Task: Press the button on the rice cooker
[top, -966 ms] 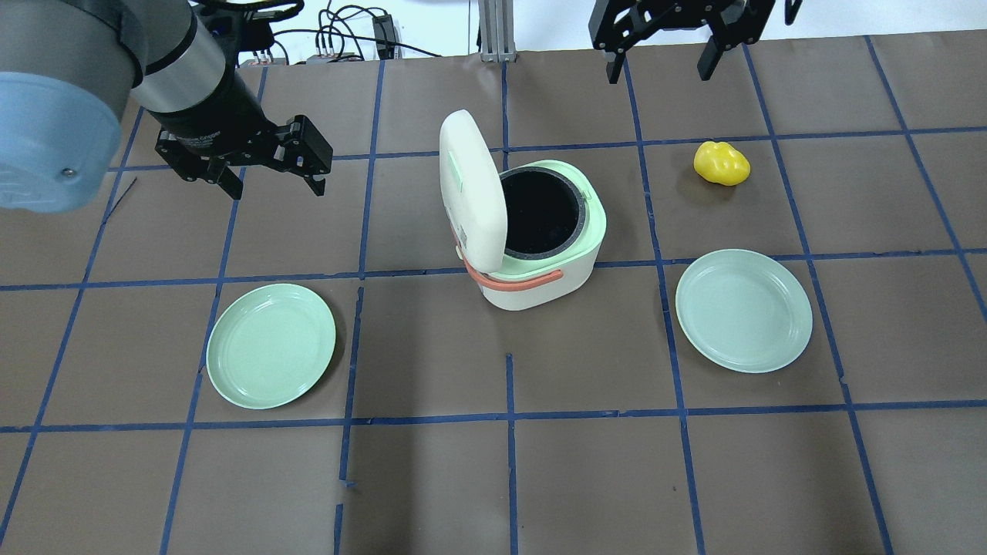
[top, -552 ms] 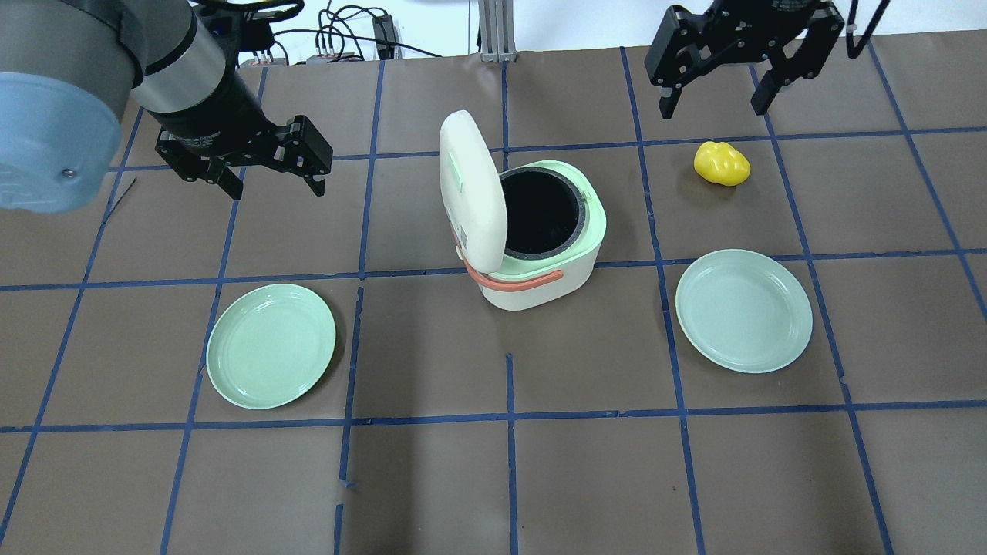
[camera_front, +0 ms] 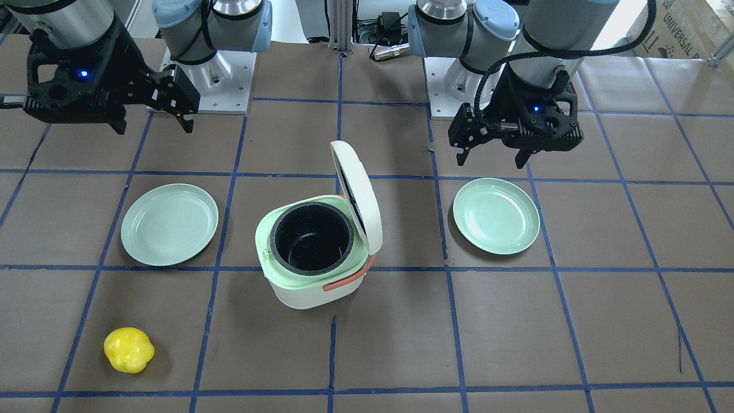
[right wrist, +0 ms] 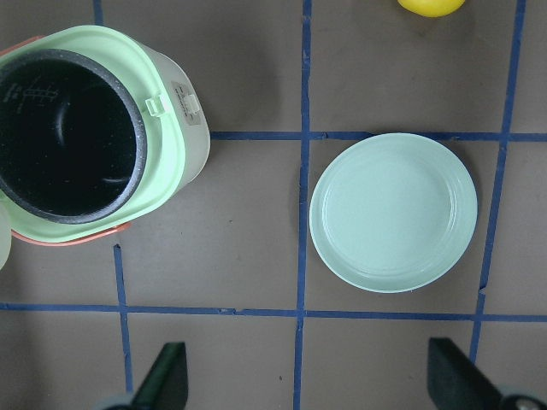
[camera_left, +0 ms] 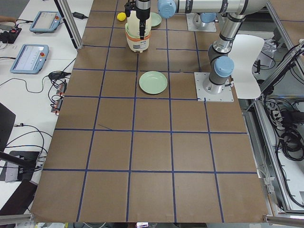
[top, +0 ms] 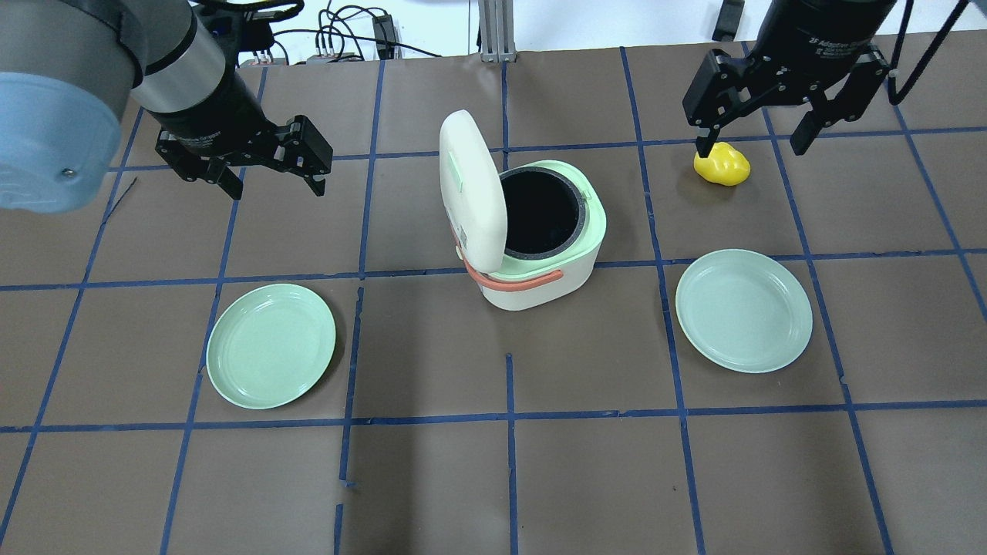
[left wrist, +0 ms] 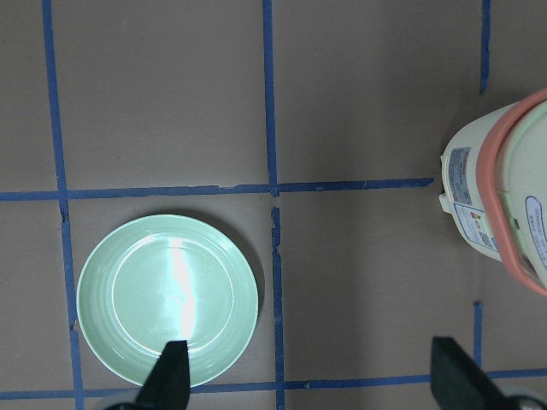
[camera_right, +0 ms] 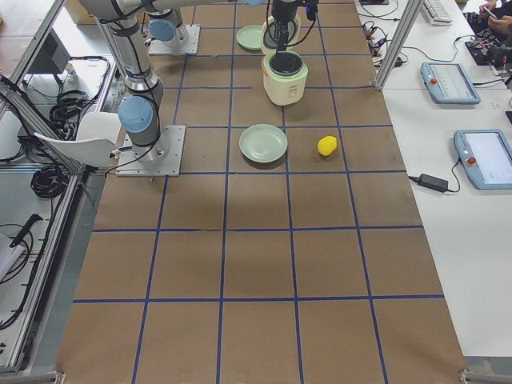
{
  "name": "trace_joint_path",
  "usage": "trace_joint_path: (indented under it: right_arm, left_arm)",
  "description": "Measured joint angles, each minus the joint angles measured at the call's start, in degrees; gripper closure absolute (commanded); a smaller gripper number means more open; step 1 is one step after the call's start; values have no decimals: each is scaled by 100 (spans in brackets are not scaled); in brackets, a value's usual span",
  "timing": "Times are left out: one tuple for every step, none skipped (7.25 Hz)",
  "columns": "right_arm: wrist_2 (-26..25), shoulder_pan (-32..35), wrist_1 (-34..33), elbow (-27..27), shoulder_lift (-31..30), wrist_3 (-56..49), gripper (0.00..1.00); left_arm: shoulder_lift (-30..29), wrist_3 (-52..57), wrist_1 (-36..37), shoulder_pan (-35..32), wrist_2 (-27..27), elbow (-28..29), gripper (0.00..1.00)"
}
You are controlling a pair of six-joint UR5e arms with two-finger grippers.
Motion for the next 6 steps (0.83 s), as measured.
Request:
trace_joint_path:
  right_arm:
    - [-10,-14,-2,69,-14,1,0]
    - [-15,-22,-3,112,-25,2,0]
    - [-18,-27,-2,133,-29,2,0]
    - [-19,-33,-1,139,-32,2,0]
    - [-19,-37,-1,142,-31,2,0]
    - [-17,-39,-3,143,-25,2,0]
  left_arm:
    - [1,0,0,0,0,0,0]
    - [2,0,0,0,0,0,0]
    - [2,0,0,0,0,0,0]
    - [2,0,0,0,0,0,0]
    - [2,0,0,0,0,0,0]
    - [2,0,0,0,0,0,0]
